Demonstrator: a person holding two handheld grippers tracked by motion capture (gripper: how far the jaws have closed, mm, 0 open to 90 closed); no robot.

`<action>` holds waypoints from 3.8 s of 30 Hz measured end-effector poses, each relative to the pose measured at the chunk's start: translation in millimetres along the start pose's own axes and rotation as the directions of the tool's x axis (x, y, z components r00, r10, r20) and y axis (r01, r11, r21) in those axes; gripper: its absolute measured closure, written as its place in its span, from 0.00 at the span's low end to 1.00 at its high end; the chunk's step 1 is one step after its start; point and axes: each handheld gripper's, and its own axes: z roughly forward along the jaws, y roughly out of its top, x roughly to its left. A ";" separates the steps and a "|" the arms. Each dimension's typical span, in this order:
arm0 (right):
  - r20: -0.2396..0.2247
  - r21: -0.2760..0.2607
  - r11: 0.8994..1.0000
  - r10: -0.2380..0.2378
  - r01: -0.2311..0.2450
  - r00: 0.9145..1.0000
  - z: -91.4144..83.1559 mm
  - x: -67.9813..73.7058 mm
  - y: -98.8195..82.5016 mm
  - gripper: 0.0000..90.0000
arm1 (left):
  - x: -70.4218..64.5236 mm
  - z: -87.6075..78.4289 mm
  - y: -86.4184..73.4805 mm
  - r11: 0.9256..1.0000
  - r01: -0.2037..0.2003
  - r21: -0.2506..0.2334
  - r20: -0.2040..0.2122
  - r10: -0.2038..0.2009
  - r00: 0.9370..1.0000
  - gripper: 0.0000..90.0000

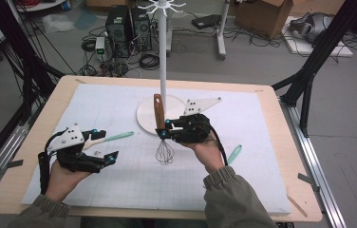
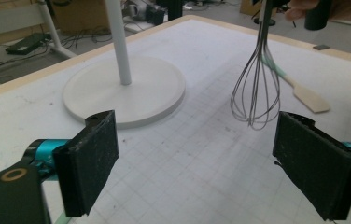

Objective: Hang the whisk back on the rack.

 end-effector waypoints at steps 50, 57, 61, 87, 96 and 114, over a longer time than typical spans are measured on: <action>0.012 -0.062 0.998 -0.022 0.023 1.000 -22.2 -65.3 101.0 0.82 | 19.2 -7.9 -20.8 1.000 0.016 0.006 -0.070 -0.015 0.997 0.07; 0.033 -0.068 0.997 -0.019 0.021 0.999 -25.1 -79.1 120.9 0.82 | 19.4 -8.5 -21.1 1.000 0.017 -0.004 -0.071 -0.018 0.997 0.07; 0.045 -0.070 0.997 -0.012 0.015 0.999 -24.2 -84.5 128.5 0.82 | 20.0 -10.1 -21.0 1.000 0.009 -0.002 -0.073 -0.009 0.997 0.07; 0.029 -0.088 0.996 0.021 -0.019 0.999 -27.5 -104.6 133.0 0.82 | 19.2 -10.2 -20.4 1.000 0.003 -0.012 -0.065 -0.004 0.998 0.07; 0.009 -0.104 0.994 0.037 -0.036 0.999 -22.9 -112.1 131.5 0.82 | 18.4 -10.0 -19.9 1.000 -0.003 -0.014 -0.062 0.002 0.998 0.07; 0.076 -0.081 0.996 0.039 -0.033 0.996 -12.6 -109.2 132.8 0.81 | 19.5 -13.5 -19.7 1.000 -0.006 -0.019 -0.069 0.005 0.998 0.07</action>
